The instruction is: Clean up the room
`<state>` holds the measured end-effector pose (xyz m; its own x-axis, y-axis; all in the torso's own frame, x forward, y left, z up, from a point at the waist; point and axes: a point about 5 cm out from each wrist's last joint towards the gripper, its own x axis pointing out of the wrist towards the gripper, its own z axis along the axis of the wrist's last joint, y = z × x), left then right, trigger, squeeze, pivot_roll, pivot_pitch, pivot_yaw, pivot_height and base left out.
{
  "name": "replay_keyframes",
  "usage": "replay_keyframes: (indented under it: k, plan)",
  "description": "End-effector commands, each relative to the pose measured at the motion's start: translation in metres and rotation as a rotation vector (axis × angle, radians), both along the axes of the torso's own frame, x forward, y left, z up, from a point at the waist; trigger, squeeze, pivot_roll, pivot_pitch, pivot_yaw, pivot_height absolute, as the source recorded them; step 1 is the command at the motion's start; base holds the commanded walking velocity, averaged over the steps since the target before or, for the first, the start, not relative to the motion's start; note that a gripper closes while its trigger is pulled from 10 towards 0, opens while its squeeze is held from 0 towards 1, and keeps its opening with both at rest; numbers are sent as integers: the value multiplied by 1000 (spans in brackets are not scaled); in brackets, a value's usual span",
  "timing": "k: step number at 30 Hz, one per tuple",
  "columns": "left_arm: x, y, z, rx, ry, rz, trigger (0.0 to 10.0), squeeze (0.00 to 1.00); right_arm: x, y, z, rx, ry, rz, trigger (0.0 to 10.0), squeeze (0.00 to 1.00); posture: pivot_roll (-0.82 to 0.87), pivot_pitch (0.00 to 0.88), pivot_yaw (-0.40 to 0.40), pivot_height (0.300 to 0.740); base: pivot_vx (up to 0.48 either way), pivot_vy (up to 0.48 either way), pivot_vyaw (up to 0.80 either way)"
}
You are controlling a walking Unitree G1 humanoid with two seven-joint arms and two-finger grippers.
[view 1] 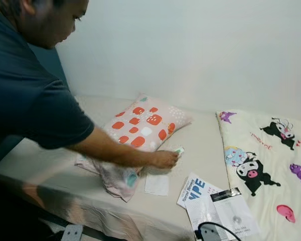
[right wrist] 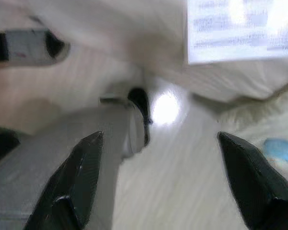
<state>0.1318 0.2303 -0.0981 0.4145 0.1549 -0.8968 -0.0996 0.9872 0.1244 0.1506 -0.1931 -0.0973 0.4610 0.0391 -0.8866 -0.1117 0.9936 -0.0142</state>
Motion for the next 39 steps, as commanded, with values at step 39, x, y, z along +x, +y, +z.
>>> replay_keyframes:
  k: [39]
  plan:
    - [19,-10,4,-25,-35,-38,10000,0,1,-2,0,-8,11,-38,10000,0,-99,0,31,740,0,0,0]
